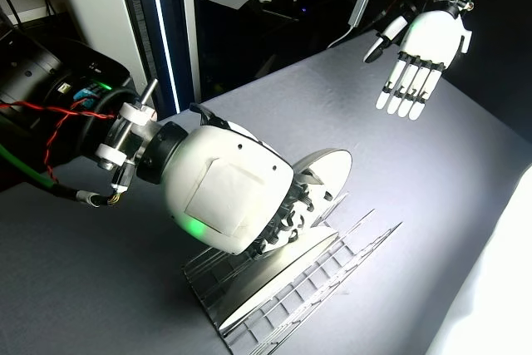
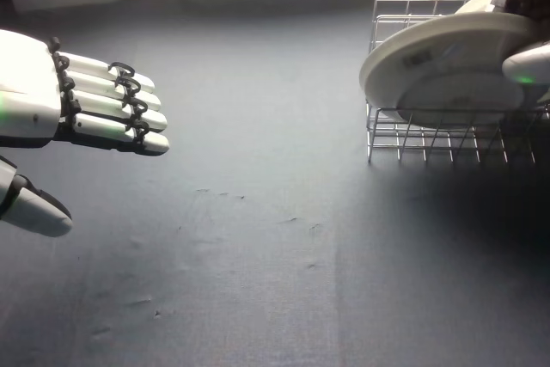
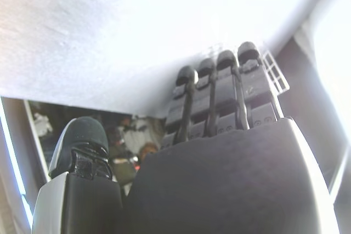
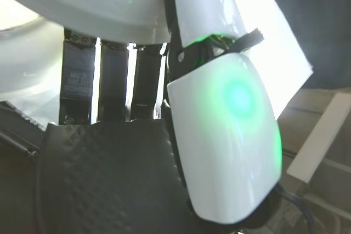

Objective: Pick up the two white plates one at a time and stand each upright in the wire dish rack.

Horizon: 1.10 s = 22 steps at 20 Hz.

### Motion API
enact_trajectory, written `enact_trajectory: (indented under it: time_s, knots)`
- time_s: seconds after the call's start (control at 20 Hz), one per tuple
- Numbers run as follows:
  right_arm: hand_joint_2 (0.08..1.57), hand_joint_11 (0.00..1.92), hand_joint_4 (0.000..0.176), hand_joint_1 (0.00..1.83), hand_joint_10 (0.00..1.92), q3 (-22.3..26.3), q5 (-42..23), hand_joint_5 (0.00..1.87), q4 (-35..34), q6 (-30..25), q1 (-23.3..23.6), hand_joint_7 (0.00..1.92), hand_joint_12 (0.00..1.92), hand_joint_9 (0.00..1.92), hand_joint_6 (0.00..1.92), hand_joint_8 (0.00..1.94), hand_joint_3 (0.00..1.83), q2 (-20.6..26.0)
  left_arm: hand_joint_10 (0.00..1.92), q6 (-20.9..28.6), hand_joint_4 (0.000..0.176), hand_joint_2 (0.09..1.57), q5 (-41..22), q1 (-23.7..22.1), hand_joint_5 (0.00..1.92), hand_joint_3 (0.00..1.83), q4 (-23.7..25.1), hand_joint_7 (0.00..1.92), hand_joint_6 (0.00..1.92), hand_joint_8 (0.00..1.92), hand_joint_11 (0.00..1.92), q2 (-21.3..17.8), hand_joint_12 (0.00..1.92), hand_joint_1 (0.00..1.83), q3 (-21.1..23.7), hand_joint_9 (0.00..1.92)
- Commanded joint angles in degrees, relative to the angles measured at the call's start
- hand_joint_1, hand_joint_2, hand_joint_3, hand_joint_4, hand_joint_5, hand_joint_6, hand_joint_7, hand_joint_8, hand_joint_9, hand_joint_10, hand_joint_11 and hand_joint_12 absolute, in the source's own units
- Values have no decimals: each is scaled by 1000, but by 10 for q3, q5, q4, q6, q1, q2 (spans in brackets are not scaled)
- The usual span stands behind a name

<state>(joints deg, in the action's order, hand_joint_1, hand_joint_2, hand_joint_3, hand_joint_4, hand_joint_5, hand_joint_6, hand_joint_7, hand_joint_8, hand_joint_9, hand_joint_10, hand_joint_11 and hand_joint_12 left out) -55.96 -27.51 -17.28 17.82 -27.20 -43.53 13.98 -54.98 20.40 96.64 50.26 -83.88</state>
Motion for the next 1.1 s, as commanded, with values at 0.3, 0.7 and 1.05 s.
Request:
enact_trajectory:
  time_s: [0.3,0.7,1.05]
  knots:
    - [1038,495,0,1308,78,-6,-100,862,27,4,-14,932,1088,885,119,12,0,1,6,1,0,1214,-10,-6,99,0,-38,73,7,6,13,-2,7,0,0,46]
    - [1064,135,0,1172,0,-5,-115,644,75,4,1,664,1135,612,0,0,3,-1,3,1,0,1215,-10,-6,116,0,-38,86,7,6,0,-2,1,0,0,46]
    - [879,0,0,741,0,8,-129,2,184,-2,31,1,13,0,0,0,0,-1,1,3,0,1218,-12,-6,104,1,-38,68,0,2,0,-2,0,0,4,34]
